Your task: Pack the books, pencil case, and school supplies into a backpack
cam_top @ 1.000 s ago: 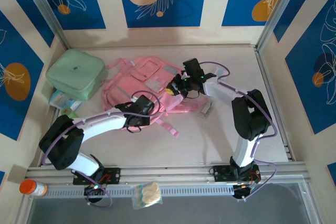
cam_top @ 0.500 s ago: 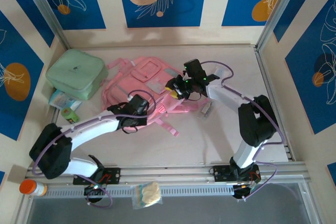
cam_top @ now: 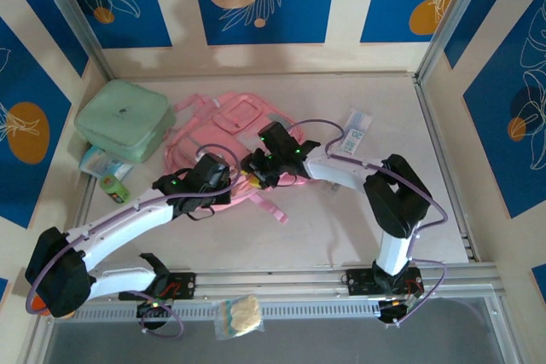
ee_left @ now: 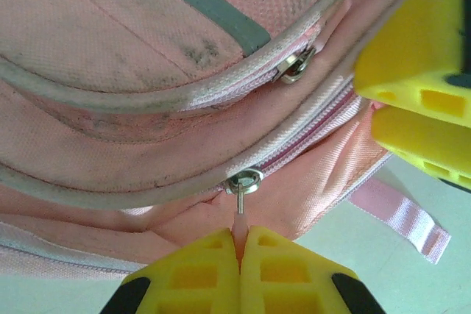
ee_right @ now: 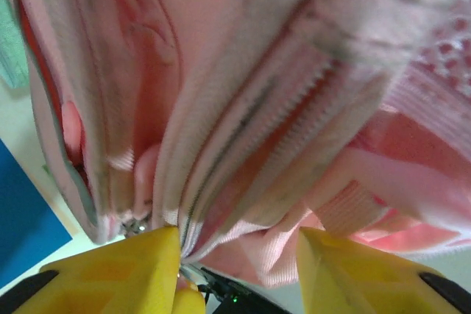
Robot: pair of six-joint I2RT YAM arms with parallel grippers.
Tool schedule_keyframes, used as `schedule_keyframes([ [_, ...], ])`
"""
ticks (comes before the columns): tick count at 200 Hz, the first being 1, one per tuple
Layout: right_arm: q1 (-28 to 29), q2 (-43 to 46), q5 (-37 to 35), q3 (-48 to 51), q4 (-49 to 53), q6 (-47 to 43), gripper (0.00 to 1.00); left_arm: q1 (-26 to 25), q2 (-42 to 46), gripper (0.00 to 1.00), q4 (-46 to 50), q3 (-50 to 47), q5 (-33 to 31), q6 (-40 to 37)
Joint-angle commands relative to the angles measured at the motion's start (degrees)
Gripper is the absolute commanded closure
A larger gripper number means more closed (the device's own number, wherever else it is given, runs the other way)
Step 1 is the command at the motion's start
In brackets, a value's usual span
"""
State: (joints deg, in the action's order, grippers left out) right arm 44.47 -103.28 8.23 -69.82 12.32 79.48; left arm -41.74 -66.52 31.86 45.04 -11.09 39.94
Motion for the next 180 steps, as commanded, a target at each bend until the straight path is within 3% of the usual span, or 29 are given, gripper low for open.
schedule_keyframes([
  [1, 0.30, -1.83, -4.14, -3.75, -0.28, 0.41, 0.61, 0.78, 1.17, 1.00, 2.67, -0.28, -1.14, -0.83],
  [15, -0.11, -2.74, -4.88, -4.67, 0.75, -1.20, 0.65, 0.82, 1.68, 1.00, 2.62, -0.94, -0.47, -0.99],
  [56, -2.78, -3.96, -3.66, -5.87, 3.51, -8.86, 0.91, 0.78, 3.23, 1.00, 5.20, -2.97, -0.88, 0.05],
  [83, -5.56, -3.24, -0.58, -5.80, 2.80, -16.53, 1.00, -1.27, 3.21, 1.00, 5.06, -3.43, 0.79, 3.01],
  [112, -10.46, -2.79, 6.12, -7.04, 4.13, -24.96, 1.00, -6.76, -0.36, 1.00, 7.04, -0.21, -2.47, 8.33],
  [135, -14.55, -0.92, 6.20, -8.14, 8.30, -32.63, 1.00, -10.04, -3.77, 1.00, 9.46, 2.88, -6.73, 12.68],
  [157, -19.37, -2.09, 11.09, -11.64, 12.26, -36.11, 1.00, -10.07, -5.73, 1.00, 9.40, 2.90, -8.14, 12.04],
  [180, -20.95, -2.34, 9.49, -13.69, 16.51, -37.12, 1.00, -7.29, -6.56, 1.00, 8.43, 0.70, -7.92, 8.99],
])
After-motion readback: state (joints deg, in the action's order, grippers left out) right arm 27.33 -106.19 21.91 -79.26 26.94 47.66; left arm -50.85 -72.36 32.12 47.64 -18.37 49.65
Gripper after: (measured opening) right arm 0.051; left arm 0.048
